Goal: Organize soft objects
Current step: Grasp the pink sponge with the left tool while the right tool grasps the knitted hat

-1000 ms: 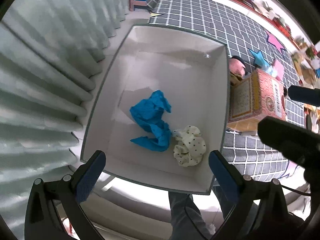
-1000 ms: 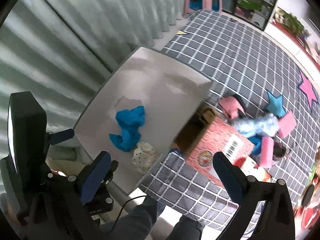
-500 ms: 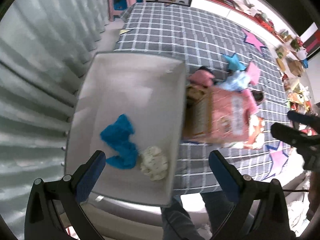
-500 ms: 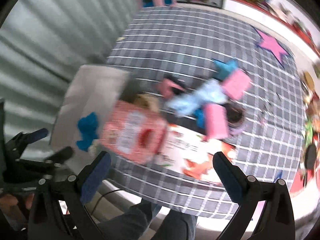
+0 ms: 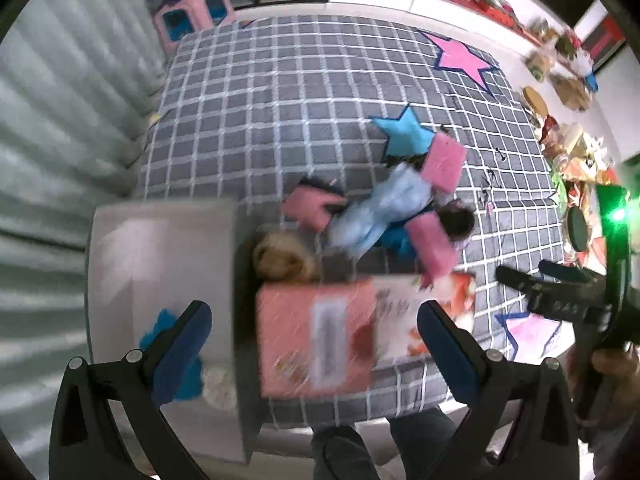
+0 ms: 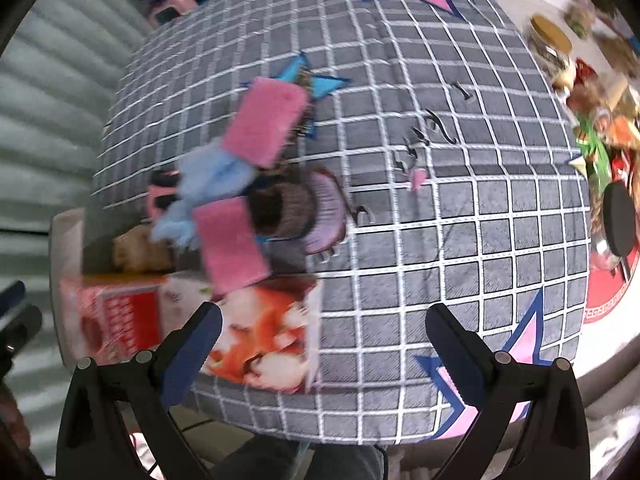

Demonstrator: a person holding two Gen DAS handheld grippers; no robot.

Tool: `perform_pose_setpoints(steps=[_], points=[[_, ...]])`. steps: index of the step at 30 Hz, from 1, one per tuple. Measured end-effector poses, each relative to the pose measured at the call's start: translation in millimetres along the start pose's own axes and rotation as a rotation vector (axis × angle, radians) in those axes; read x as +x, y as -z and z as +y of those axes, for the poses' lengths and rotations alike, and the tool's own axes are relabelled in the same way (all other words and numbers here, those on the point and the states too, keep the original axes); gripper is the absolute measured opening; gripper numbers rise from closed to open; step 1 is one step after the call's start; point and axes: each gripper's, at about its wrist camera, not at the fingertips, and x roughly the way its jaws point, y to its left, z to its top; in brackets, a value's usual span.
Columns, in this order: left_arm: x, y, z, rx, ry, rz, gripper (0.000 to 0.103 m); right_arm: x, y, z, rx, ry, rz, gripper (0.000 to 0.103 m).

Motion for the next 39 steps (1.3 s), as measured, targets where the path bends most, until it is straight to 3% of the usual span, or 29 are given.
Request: perform_pose_setpoints(steps=[5,10,16,22,24,27,34,39], points=[[29.6,-46.6,-45.6,0.08,-0.031,0.024,0.103,26.8,-18.2,-16.6,0.046,-0.034,0.023,0.103],[51.1,-80.5,-70.1,0.095,-0.054,0.043,0.103,56.4,-37.3,-19.1,0.088,-0.152,0.036,0.103],[77.9,-105.2,-92.0,0.137,-0.075,0.078,0.103,93.2,-51.6,-18.7,0.097,-0.243,0.085,0.103],[100.2,-119.7,-118.2,0.171,-0.054,0.119,0.103,103.7,-56.3,-23.7,0.111,-0.323,0.109,0.102],[104.7,-122.2,-125.4,0.179,-0.04,0.126,0.103,104.8,-57.7,-24.7,0.114,-0.356,0.109,0.084],[108.3,-125.0,-130.7,0.176,-0.031,0.135,0.103,106.2,-58.2,-24.8,0.113,-0.419,0.116,0.067],[122.3,-125.9,-137.3,0.177,-0.049,0.161,0.103,98.7,-58.1,-35.3,0.097,-0.481,0.114,0.057],[133.3,-123.7,-147.8,0.192,-0.085,0.148,0.103,85.7,-51.6,-72.0,0.159,-0.439,0.103,0.057]])
